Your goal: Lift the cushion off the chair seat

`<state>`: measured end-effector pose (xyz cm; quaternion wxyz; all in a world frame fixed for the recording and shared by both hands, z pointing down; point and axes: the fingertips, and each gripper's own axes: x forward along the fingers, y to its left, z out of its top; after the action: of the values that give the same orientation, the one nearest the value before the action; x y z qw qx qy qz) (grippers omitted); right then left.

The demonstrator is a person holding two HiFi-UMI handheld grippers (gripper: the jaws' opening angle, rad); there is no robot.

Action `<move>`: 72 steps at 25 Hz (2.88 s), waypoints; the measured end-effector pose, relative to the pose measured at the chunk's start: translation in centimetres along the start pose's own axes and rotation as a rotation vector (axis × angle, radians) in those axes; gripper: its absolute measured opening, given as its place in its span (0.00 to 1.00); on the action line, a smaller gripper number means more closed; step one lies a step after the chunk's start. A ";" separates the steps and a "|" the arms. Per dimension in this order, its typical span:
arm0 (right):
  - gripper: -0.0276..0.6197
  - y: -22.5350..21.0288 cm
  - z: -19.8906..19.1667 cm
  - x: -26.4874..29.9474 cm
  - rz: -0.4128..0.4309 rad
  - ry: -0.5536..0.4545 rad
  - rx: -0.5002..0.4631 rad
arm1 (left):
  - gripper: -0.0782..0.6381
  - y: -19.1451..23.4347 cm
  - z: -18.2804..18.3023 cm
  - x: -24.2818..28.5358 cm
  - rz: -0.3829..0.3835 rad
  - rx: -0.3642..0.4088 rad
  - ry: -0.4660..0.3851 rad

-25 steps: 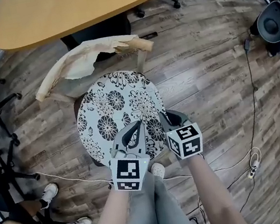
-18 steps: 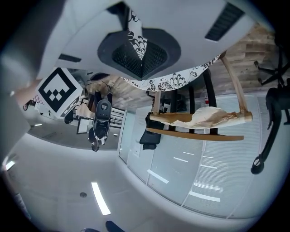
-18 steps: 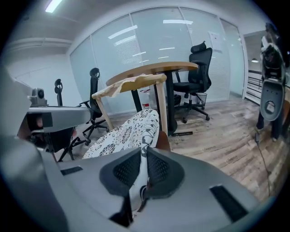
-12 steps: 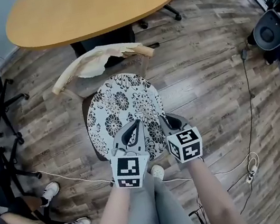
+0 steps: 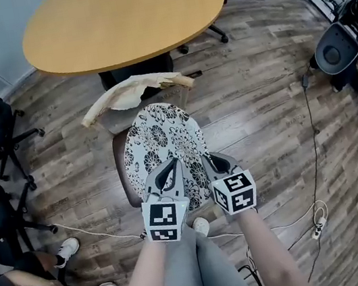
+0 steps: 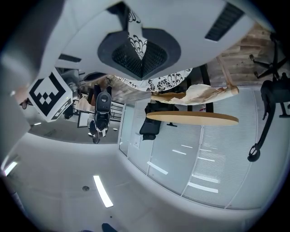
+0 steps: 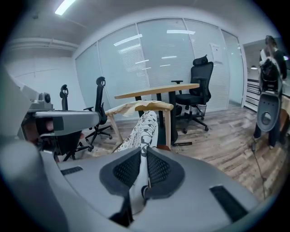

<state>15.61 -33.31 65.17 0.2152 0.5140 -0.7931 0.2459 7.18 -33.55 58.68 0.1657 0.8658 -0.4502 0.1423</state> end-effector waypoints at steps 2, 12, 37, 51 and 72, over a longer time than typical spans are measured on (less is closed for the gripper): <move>0.10 0.2 0.6 -0.8 -0.001 -0.006 0.000 | 0.11 -0.2 0.7 -0.6 0.003 -0.001 -0.005; 0.10 2.0 4.6 -4.4 0.013 -0.047 0.003 | 0.11 -1.0 4.1 -3.5 0.009 0.005 -0.022; 0.10 3.6 13.0 -13.6 0.019 -0.138 -0.132 | 0.11 -4.4 12.3 -7.4 -0.014 0.081 -0.063; 0.10 5.2 19.9 -19.5 -0.005 -0.293 -0.216 | 0.11 -5.9 20.2 -10.2 -0.007 0.078 -0.226; 0.10 6.2 28.2 -24.9 -0.042 -0.532 -0.255 | 0.11 -7.4 28.3 -12.3 0.002 0.082 -0.415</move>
<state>16.87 -30.73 27.15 0.0675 0.5457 -0.8352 -0.0037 9.23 -32.36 27.02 0.0340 0.8821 -0.4693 -0.0210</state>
